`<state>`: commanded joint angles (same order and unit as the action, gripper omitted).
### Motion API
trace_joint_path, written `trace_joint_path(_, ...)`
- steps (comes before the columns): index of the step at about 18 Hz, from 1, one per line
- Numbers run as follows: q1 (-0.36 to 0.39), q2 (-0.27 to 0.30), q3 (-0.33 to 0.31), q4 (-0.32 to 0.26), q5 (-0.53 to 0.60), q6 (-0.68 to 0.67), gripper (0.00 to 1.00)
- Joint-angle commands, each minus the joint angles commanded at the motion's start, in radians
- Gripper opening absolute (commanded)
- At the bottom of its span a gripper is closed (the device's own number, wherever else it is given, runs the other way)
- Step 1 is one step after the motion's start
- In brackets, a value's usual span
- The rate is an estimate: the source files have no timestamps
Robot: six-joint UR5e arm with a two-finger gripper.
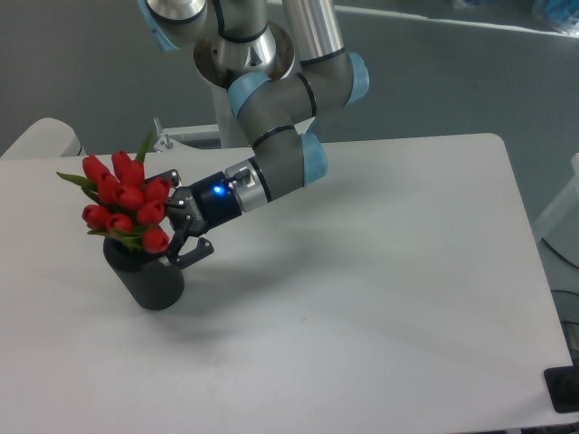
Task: Insert the flowers into the vase
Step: 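Open the gripper to release the tulips in the vase, then withdraw the open gripper away from the tulips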
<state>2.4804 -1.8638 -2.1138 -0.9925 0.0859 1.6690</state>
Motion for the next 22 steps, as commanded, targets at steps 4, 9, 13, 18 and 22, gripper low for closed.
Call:
trace_joint_path(4, 0.026, 0.005, -0.008, 0.000, 0.000, -0.002, 1.00)
trace_joint_path(9, 0.054, 0.006, -0.018, 0.000, 0.002, 0.000, 1.00)
trace_joint_path(13, 0.071, 0.020, -0.038, 0.000, 0.002, 0.000, 1.00)
trace_joint_path(18, 0.103, 0.055, -0.071, 0.000, 0.003, -0.002, 1.00)
trace_joint_path(22, 0.117, 0.067, -0.078, -0.002, 0.005, -0.002, 1.00)
